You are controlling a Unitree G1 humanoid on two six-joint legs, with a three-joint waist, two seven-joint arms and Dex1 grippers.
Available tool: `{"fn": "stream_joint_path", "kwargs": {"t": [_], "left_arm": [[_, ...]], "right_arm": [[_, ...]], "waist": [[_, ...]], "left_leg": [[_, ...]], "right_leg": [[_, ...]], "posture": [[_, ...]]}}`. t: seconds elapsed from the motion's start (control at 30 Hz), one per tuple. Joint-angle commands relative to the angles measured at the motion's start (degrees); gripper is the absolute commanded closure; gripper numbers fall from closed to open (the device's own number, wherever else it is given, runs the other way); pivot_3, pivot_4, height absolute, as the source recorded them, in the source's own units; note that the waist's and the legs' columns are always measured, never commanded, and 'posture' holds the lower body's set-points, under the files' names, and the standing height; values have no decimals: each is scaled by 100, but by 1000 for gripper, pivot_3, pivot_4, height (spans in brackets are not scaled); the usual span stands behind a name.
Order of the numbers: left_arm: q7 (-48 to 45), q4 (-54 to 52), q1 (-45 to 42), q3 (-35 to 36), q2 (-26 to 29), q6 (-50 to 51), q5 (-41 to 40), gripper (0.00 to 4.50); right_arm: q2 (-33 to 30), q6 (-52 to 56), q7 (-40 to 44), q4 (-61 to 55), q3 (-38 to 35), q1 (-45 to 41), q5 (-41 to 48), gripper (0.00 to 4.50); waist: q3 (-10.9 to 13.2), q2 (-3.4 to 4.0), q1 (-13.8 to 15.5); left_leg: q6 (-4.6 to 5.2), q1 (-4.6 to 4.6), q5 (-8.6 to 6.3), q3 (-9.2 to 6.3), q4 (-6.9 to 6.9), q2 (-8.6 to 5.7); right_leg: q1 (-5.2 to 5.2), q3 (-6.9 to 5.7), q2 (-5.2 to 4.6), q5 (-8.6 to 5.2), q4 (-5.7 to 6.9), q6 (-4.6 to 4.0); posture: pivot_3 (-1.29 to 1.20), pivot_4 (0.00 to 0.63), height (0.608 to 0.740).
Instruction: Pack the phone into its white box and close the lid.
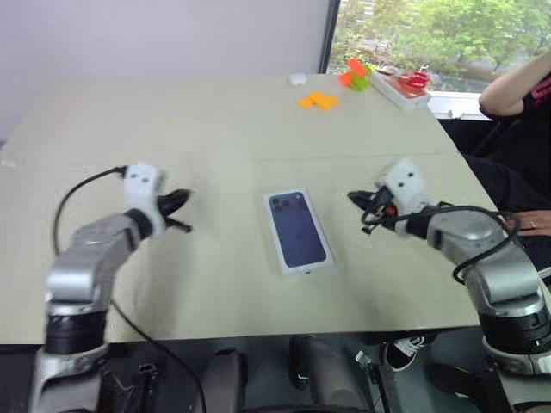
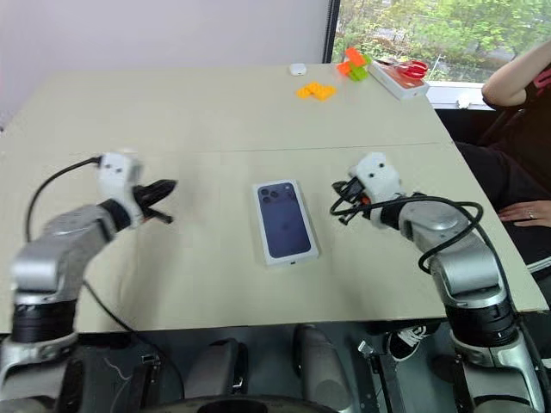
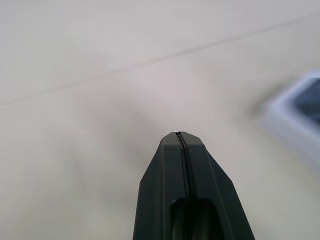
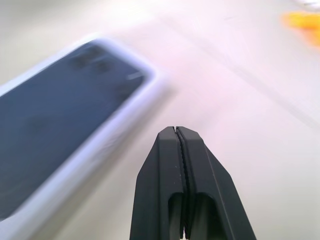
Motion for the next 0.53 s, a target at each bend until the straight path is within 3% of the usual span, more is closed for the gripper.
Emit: {"fn": "stream_joint_path", "kwargs": {"t": [0.03, 0.23, 0.53], "left_arm": [[-250, -38, 361, 610, 216, -385, -131, 4500], [-337, -111, 1248, 1466, 239, -753, -297, 4500], [-456, -175, 1651, 1589, 361, -843, -382, 4500]], "right_arm": [[77, -280, -129, 280, -386, -63, 92, 4471], [54, -498, 18, 949, -1134, 115, 503, 4471], [-166, -417, 544, 505, -959, 570, 832, 4471]], "waist": [[0, -2, 41], [0, -2, 17], [0, -1, 1]], "left_leg": [[0, -3, 0, 0, 1, -4], [0, -7, -1, 5, 4, -3], [3, 1, -3, 5, 3, 4]], "right_leg": [[0, 0, -7, 0, -2, 0], [8, 1, -21, -1, -22, -2], [9, 1, -2, -5, -15, 5]], "posture": [[0, 150, 730], [0, 150, 730], [0, 150, 730]]}}
